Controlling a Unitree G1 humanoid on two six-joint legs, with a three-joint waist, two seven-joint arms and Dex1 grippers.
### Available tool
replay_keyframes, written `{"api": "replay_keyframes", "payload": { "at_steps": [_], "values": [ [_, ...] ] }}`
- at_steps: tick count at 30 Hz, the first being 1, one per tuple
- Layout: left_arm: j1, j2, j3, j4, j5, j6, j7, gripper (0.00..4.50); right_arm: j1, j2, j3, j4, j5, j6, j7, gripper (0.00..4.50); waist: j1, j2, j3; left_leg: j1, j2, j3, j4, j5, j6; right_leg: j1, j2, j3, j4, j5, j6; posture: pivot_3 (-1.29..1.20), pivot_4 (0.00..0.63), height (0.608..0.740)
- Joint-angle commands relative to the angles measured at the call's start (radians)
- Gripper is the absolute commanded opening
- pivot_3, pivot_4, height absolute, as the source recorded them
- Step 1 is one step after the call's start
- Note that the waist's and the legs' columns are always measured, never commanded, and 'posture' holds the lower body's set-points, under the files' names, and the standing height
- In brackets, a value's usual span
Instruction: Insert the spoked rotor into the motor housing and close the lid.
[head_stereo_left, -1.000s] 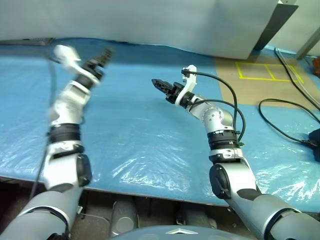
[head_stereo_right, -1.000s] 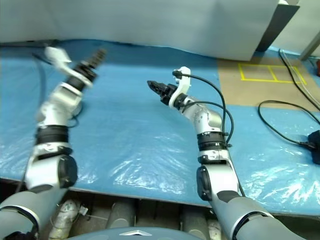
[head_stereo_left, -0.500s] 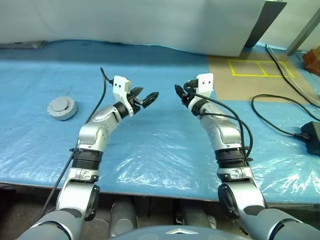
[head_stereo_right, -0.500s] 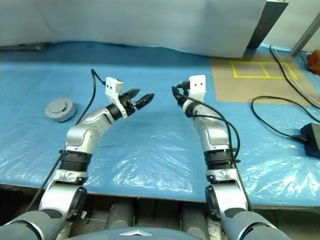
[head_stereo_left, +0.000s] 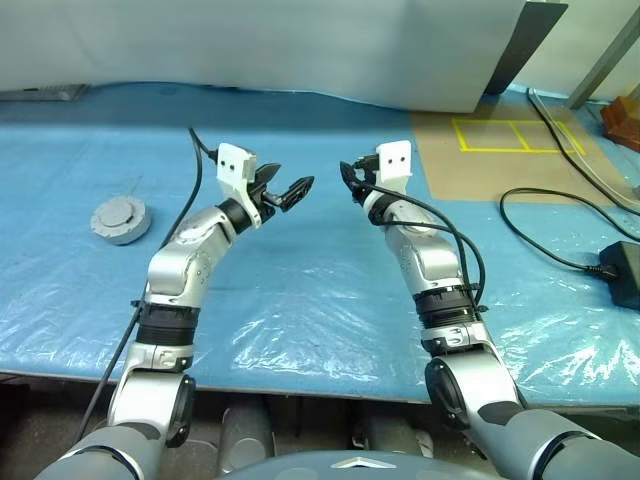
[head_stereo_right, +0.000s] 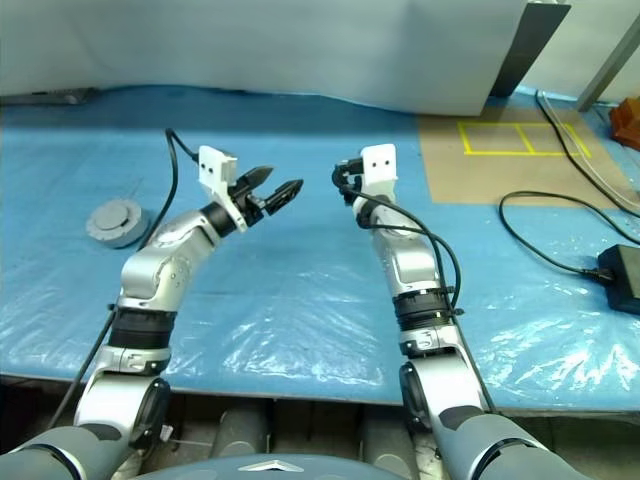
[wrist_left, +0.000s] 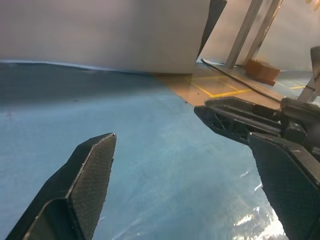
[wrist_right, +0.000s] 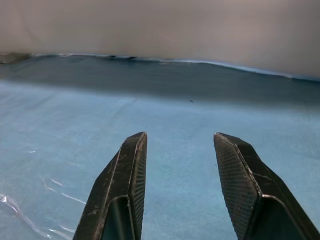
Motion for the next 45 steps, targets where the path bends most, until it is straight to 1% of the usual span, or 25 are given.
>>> {"api": "replay_keyframes", "payload": {
  "at_steps": [1, 8, 13, 20, 24, 28, 38, 45],
  "values": [
    [0.011, -0.002, 0.021, -0.088, -0.009, 0.005, 0.028, 4.45, 0.001, 0.022, 0.026, -0.025, -0.025, -0.05, -0.01, 2.18, 0.0, 0.0, 0.0, 0.0, 0.0, 0.0, 0.0, 0.0, 0.0, 0.0, 0.0, 0.0, 0.0, 0.0, 0.0, 0.0, 0.15, 0.74],
    [0.009, -0.012, 0.038, -0.087, 0.015, -0.011, 0.096, 4.45, -0.04, 0.052, 0.042, 0.038, -0.037, -0.099, -0.009, 2.18, 0.0, 0.0, 0.0, 0.001, 0.0, 0.0, 0.001, 0.0, 0.0, 0.0, -0.001, 0.0, 0.001, 0.0, 0.0, 0.0, 0.15, 0.74],
    [0.02, -0.006, 0.034, -0.098, 0.028, -0.004, 0.112, 4.45, -0.041, 0.062, 0.037, 0.067, -0.037, -0.119, -0.013, 2.18, -0.001, 0.0, 0.0, 0.0, 0.0, 0.0, 0.0, 0.0, 0.0, 0.0, 0.0, 0.0, 0.0, 0.0, 0.0, 0.0, 0.15, 0.74],
    [0.016, 0.0, 0.029, -0.088, 0.03, 0.003, 0.099, 4.45, -0.033, 0.064, 0.037, 0.067, -0.045, -0.129, -0.016, 2.18, 0.0, 0.0, 0.0, 0.0, 0.0, 0.0, 0.0, 0.0, 0.0, 0.0, 0.0, 0.0, 0.0, 0.0, 0.0, 0.0, 0.15, 0.74],
    [-0.002, -0.027, 0.062, -0.067, -0.006, 0.027, 0.121, 4.45, -0.03, 0.065, 0.034, 0.074, -0.044, -0.129, -0.017, 2.18, 0.0, 0.0, 0.0, 0.0, 0.0, 0.0, 0.0, 0.0, 0.0, 0.0, 0.0, 0.0, 0.0, 0.0, 0.0, 0.0, 0.15, 0.74],
    [0.013, -0.011, 0.029, -0.075, 0.02, 0.02, 0.093, 4.45, -0.036, 0.066, 0.035, 0.074, -0.047, -0.137, -0.019, 2.18, -0.001, 0.0, 0.0, 0.0, 0.0, 0.0, 0.0, 0.0, 0.0, 0.0, 0.0, 0.0, 0.0, 0.0, 0.0, 0.0, 0.15, 0.74],
    [-0.011, -0.012, 0.028, -0.04, 0.041, -0.006, 0.081, 4.45, -0.039, 0.059, 0.034, 0.076, -0.05, -0.144, -0.016, 2.18, -0.001, 0.0, 0.0, 0.0, 0.0, 0.0, 0.0, 0.0, 0.0, 0.0, 0.0, 0.0, 0.0, 0.0, 0.0, 0.0, 0.15, 0.74],
    [-0.027, -0.036, 0.027, -0.003, 0.055, -0.033, 0.079, 4.45, -0.024, 0.032, 0.023, 0.05, -0.071, -0.157, -0.047, 2.18, 0.0, 0.0, 0.0, 0.0, 0.0, 0.0, 0.0, 0.0, 0.0, 0.0, 0.0, 0.0, 0.0, 0.0, 0.0, 0.0, 0.15, 0.74]
  ]
}}
